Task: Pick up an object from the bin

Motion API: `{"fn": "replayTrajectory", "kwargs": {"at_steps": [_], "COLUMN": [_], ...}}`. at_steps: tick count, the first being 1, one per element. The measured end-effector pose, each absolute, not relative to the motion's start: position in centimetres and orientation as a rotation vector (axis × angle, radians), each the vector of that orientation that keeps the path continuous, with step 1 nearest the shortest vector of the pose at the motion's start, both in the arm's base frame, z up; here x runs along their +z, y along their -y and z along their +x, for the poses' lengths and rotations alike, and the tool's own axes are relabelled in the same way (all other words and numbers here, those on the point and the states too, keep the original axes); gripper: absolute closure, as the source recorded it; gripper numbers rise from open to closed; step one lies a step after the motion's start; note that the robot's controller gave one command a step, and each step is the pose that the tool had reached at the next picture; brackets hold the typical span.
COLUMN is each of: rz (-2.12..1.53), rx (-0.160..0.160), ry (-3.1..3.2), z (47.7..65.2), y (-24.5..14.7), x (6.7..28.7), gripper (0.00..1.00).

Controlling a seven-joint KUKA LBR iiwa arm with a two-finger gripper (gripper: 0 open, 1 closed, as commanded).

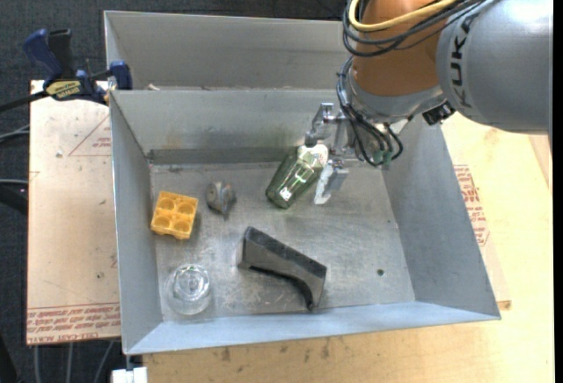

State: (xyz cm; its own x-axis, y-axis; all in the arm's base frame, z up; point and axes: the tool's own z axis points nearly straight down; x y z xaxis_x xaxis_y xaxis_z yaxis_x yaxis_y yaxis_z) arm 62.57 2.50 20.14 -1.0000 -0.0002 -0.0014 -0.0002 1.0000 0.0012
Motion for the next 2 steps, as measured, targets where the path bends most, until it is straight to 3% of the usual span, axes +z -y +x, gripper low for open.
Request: {"fn": "replayTrajectory", "kwargs": {"at_steps": [1,2], "rz": [-0.179,-0.384], "rx": [0.001,0.006], "ry": [-3.132,-3.108], "z": [63.2,64.3], "y": [-2.8,-2.7], "x": [15.0,13.8], "gripper": [0.00,0.00]}}
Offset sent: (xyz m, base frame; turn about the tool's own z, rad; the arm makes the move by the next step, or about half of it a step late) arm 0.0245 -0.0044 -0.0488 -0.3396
